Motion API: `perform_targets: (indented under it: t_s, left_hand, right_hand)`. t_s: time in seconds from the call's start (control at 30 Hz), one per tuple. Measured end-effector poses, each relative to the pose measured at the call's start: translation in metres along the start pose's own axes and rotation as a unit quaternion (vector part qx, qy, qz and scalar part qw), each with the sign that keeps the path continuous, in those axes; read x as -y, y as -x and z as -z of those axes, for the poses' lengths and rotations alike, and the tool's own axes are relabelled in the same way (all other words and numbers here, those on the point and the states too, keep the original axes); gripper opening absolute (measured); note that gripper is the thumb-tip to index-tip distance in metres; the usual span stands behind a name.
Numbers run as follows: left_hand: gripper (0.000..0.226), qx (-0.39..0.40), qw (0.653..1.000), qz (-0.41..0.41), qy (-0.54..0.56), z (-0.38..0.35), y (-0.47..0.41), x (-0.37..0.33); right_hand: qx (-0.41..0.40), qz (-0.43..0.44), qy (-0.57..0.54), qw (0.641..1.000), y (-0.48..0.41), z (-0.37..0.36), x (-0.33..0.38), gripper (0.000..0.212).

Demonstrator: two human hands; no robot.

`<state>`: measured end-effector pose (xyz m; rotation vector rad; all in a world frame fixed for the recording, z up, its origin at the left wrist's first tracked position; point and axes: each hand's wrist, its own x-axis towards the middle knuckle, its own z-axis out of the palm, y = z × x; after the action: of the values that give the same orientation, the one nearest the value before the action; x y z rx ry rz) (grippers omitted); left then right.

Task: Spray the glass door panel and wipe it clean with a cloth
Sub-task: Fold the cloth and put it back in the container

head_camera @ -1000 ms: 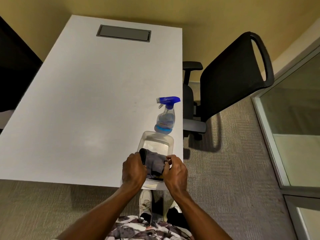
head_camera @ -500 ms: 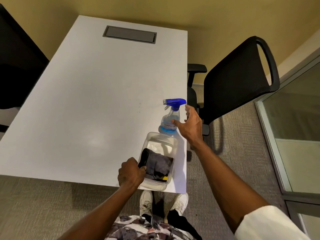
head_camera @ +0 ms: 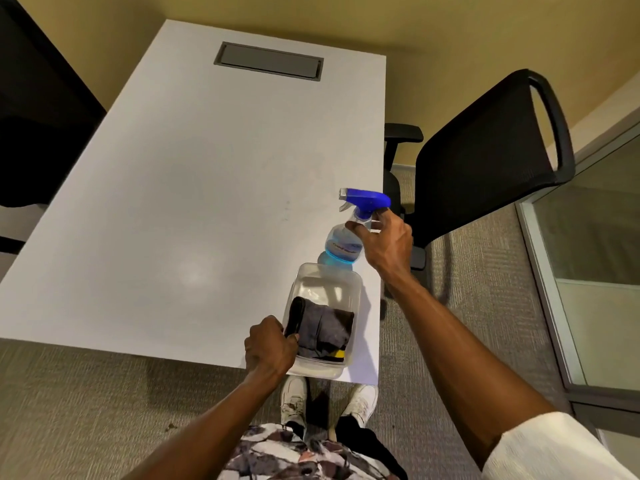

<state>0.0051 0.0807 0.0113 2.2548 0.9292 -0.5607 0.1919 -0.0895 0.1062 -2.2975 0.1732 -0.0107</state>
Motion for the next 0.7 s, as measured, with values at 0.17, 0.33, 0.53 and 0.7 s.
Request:
perform_targets:
  t_s: [0.17,0.33,0.53,0.7]
  left_hand:
    - [0.035,0.0,1.0,0.011,-0.025,0.003,0.001,-0.002]
    - [0.038,0.003,0.999,0.017,-0.049,0.004,0.002,-0.002]
    - [0.037,-0.002,0.998,0.013,-0.068,0.006,0.004,-0.005]
    - [0.041,0.002,0.997,0.009,-0.079,0.007,0.005,-0.005]
  right_hand:
    - [-0.01,0.085,-0.021,0.996,0.028,0.036,0.023,0.051]
    - [0.007,0.138,-0.006,0.99,0.057,0.049,0.029,0.05]
    - [0.056,0.109,0.027,0.992,0.073,0.027,0.01,0.046]
    - [0.08,0.048,0.022,0.995,0.077,0.005,-0.01,0.05]
